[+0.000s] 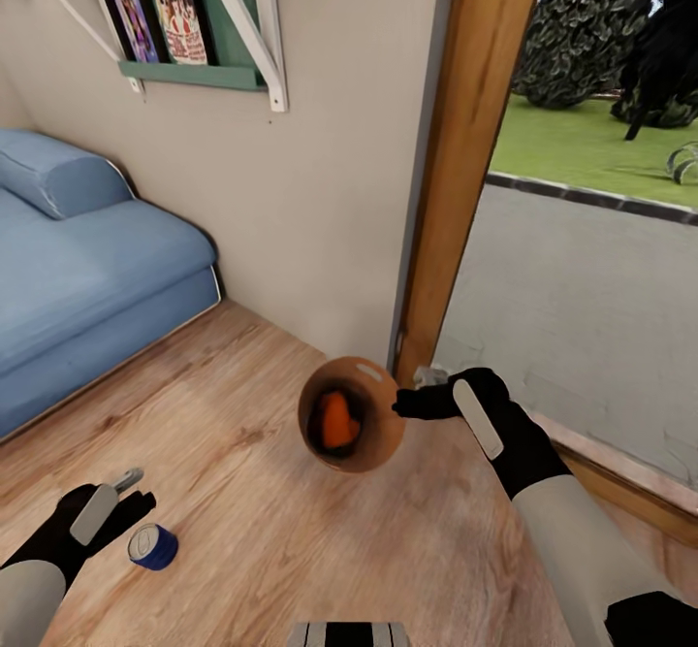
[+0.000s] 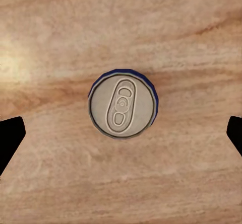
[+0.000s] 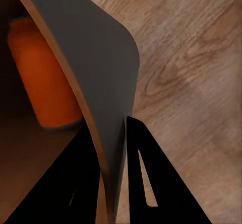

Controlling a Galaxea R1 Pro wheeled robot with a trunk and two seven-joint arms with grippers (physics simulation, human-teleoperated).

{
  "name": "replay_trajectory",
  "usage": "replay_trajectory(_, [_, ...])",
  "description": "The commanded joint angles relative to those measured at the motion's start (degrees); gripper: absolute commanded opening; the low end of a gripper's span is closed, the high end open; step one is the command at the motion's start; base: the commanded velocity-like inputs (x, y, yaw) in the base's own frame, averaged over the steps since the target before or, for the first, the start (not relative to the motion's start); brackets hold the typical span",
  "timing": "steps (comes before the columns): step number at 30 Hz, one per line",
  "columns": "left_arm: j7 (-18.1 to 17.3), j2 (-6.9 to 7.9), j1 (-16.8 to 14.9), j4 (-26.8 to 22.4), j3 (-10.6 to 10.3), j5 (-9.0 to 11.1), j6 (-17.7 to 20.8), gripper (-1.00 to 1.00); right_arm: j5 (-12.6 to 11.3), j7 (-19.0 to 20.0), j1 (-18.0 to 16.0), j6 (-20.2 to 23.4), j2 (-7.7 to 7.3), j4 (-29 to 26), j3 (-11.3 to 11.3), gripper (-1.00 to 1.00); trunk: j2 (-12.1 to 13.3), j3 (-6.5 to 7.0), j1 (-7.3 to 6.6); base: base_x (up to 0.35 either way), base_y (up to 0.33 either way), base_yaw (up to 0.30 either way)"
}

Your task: Put the three can of soda from the living room inside the tash can in the kitchen.

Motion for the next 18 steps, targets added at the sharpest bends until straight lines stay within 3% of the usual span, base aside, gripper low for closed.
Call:
replay_trajectory(1, [-0.1, 0.02, 0.0, 0.2, 0.0, 0.0, -0.2, 1.00, -3.2, 0.4, 0.0, 0.0, 0.02, -0.1, -0.1, -1.00, 0.0, -0.22, 0.01, 0.000, 0.000, 0.000])
replay_trajectory(12, [-0.5, 0.38, -1.8, 0.9, -0.1, -0.4, -0.4, 1.00, -3.2, 0.4, 0.4, 0.0, 0.01, -2.8, 0.0, -1.00, -0.2, -2.66, 0.30, 0.000, 0.000, 0.000])
replay_trajectory(15, [-0.8, 0.35, -3.9, 1.5, -0.1, -4.1, -0.2, 1.00, -3.2, 0.4, 0.7, 0.0, 0.01, -3.7, 0.0, -1.00, -0.2, -3.32, 0.37, 0.000, 0.000, 0.000])
replay_trajectory(18, [-1.3, 0.24, -5.2, 2.6, 0.0, -5.7, -0.2, 1.00, -3.2, 0.4, 0.8, 0.0, 0.00, -4.2, 0.0, -1.00, -0.3, -3.99, 0.45, 0.000, 0.000, 0.000])
